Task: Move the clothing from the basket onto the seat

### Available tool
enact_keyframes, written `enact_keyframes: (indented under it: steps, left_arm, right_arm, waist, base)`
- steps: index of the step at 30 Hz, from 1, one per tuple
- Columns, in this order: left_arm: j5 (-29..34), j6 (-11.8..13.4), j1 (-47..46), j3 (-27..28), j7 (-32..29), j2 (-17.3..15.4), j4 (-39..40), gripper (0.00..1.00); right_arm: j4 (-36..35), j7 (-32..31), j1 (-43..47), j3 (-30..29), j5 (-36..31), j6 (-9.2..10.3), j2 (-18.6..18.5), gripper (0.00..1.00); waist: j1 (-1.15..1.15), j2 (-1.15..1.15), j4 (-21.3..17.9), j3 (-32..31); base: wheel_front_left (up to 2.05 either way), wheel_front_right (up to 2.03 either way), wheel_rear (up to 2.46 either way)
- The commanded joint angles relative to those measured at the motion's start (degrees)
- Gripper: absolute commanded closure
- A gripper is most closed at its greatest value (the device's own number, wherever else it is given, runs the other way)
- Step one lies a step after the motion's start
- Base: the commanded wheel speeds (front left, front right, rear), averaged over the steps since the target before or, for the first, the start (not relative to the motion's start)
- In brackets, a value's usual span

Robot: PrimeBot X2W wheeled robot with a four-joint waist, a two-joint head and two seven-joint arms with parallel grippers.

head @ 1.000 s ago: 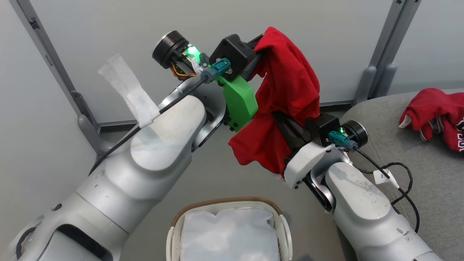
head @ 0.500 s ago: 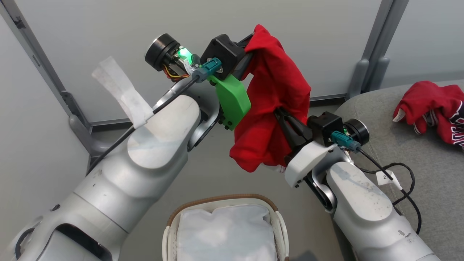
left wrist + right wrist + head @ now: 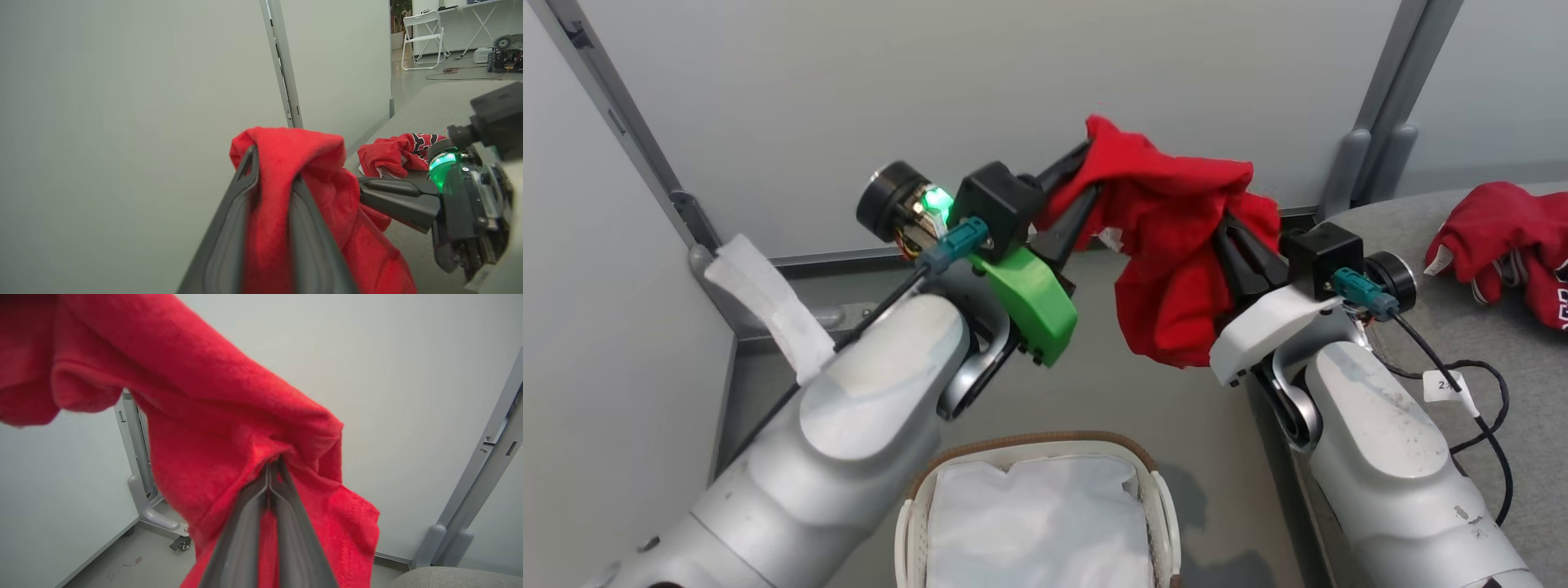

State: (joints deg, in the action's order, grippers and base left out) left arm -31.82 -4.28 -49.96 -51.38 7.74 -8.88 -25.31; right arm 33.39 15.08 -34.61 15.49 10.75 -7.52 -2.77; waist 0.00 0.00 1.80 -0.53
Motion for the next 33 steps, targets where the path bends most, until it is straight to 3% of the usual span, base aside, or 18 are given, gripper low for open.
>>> enact_keyframes:
  steps: [1, 2, 8, 13, 26, 33]
  left_arm:
    - [-0.7, 0.5, 2.4, -0.1, 0.3, -0.4, 1.0, 0.05]
    - [-1.0, 0.6, 3.5, -0.4, 0.2, -0.6, 1.7, 0.00]
    - [-3.5, 2.4, 11.6, -0.7, 0.9, -1.8, 3.4, 0.00]
    - [-5.2, 3.8, 17.8, 0.3, 5.1, -1.6, 1.3, 0.00]
    - [-3.1, 2.8, 24.3, 5.4, 7.4, 1.1, -1.9, 0.00]
    - [0.2, 1.7, 26.8, 9.9, 7.4, 2.2, -0.9, 0.00]
  right_arm:
    - [-0.5, 0.1, 0.4, -1.0, -0.4, 0.06, -0.2, 1.00]
    - [-0.7, 0.1, 0.3, -1.5, -0.5, 0.06, -0.2, 1.00]
    - [-2.6, 0.1, -0.2, -4.5, -1.0, 0.06, -0.2, 1.00]
    - [-4.8, 0.1, 0.3, -5.3, -1.5, 0.06, -0.2, 1.00]
    - [-7.8, 0.1, 1.5, -6.4, -1.7, 0.06, -0.2, 1.00]
    - [-8.2, 0.1, 0.6, -7.0, -2.3, 0.06, -0.2, 1.00]
  waist:
    - [0.00, 0.00, 0.3, 0.2]
    - [0.00, 0.00, 0.3, 0.2]
    - [0.00, 0.00, 0.3, 0.8]
    - [0.00, 0.00, -0.3, 1.4]
    - [0.00, 0.00, -2.9, 2.0]
    - [0.00, 0.00, -7.1, 3.0]
  base:
    - [0.00, 0.00, 0.00]
    - [0.00, 0.00, 0.00]
    - [0.00, 0.00, 0.00]
    - [0.00, 0.00, 0.00]
    - [0.00, 0.00, 0.00]
    - [0.00, 0.00, 0.00]
